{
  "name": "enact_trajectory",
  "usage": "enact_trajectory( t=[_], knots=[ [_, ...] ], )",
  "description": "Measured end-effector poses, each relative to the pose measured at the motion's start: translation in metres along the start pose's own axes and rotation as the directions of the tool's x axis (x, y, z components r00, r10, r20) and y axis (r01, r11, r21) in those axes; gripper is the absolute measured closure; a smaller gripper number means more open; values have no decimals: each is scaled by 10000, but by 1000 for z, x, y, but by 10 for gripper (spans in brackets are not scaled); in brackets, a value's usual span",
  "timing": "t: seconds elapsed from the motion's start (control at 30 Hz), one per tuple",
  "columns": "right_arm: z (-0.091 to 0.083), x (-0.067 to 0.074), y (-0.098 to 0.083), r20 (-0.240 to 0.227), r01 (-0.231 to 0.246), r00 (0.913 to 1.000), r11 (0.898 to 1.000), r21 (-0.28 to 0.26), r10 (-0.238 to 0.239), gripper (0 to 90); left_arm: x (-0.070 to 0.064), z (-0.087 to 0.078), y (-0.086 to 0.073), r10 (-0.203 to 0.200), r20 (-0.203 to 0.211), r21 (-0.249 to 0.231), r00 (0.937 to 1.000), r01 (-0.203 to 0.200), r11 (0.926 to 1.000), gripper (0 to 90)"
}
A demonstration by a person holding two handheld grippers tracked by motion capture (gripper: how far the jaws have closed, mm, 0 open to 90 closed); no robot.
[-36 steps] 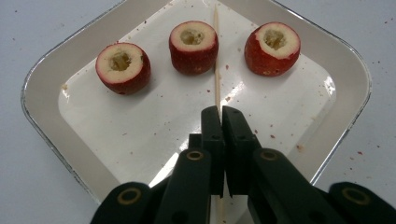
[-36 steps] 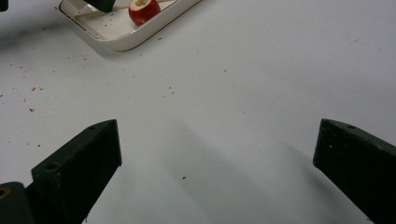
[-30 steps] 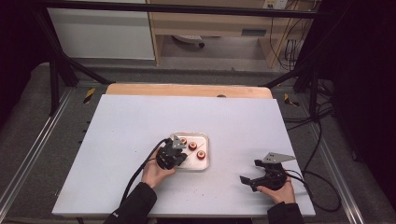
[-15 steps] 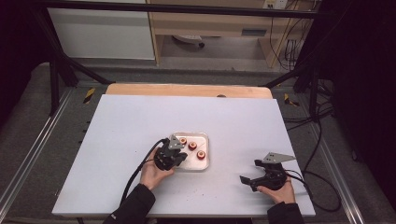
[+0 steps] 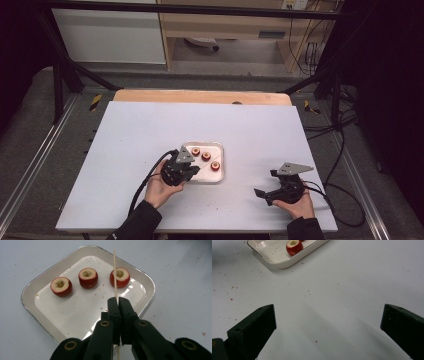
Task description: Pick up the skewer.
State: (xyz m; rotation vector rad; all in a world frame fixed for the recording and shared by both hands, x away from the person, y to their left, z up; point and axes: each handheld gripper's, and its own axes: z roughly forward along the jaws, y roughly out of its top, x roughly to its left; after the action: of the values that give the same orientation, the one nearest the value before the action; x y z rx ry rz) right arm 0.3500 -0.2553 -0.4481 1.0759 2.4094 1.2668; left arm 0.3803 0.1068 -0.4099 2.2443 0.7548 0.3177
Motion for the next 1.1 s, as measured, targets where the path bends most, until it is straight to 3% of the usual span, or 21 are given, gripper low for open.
enact_trajectory(
  t=[0.33, 0.67, 0.9, 1.1],
  knots=[
    [5, 10, 9, 340, 547, 9979, 9978, 370, -559, 7, -7, -7, 2, 295, 151, 110, 9994, -297, 9995, 885],
    [10, 24, 21, 633, 1748, 9816, 9809, 849, -1804, 20, -19, -7, 13, 677, 423, 180, 9968, -685, 9975, 885],
    [12, 35, 32, 790, 2871, 9518, 9517, 1091, -2962, 44, -33, -1, 25, 1107, 676, 327, 9916, -1131, 9930, 885],
    [13, 46, 40, 788, 3870, 9131, 9113, 1409, -4000, 69, -44, 6, 34, 1446, 931, 520, 9851, -1498, 9873, 885]
  ],
)
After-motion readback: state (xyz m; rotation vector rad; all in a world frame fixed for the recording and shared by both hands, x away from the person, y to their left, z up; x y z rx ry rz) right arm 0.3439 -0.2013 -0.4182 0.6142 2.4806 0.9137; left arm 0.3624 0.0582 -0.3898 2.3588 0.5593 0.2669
